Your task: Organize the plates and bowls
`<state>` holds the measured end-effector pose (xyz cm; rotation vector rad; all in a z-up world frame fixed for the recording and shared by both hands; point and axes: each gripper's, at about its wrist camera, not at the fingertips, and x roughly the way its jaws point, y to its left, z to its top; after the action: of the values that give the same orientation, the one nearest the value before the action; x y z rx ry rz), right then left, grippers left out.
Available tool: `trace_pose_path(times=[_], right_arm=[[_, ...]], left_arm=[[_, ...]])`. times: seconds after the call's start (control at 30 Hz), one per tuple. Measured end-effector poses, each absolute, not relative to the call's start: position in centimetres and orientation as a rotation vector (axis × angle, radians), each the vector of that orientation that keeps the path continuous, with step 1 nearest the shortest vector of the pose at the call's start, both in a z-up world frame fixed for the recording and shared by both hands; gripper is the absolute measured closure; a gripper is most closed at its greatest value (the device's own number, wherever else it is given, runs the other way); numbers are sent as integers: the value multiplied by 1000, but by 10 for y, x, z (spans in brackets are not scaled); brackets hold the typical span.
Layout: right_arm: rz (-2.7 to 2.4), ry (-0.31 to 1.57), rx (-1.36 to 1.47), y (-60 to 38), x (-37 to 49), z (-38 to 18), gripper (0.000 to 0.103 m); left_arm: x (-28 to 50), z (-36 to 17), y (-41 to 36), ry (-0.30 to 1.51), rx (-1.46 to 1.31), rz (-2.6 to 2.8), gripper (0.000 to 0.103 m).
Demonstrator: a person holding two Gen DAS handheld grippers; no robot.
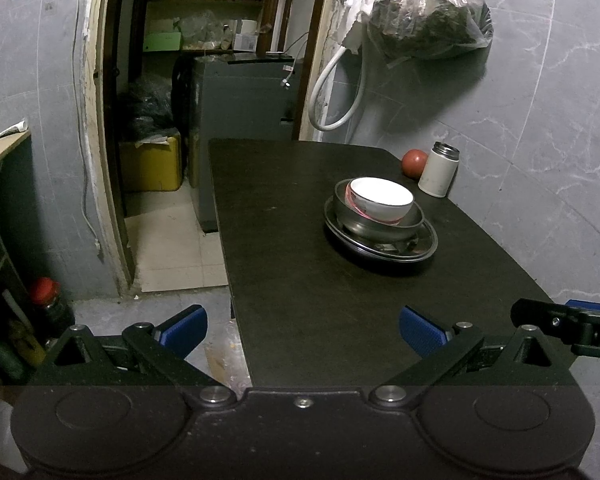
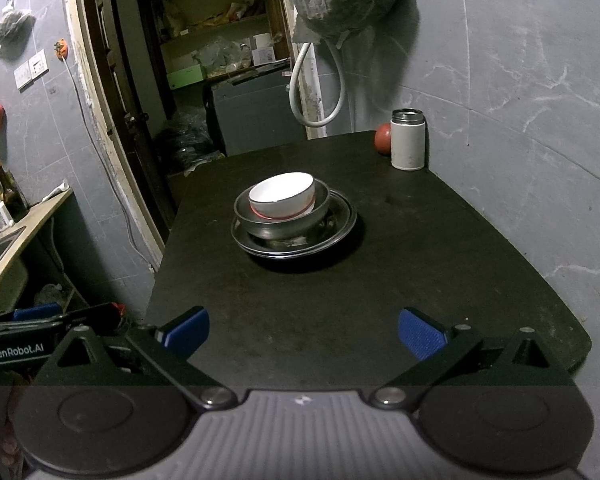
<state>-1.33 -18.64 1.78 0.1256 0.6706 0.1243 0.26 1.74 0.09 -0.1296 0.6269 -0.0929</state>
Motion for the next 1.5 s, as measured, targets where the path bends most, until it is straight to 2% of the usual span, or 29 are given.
trace_pose_path(times=[1.5], right_arm=[[116, 673, 113, -176, -8, 18, 0]], left_arm=[[7, 4, 21, 633, -123, -106, 1]])
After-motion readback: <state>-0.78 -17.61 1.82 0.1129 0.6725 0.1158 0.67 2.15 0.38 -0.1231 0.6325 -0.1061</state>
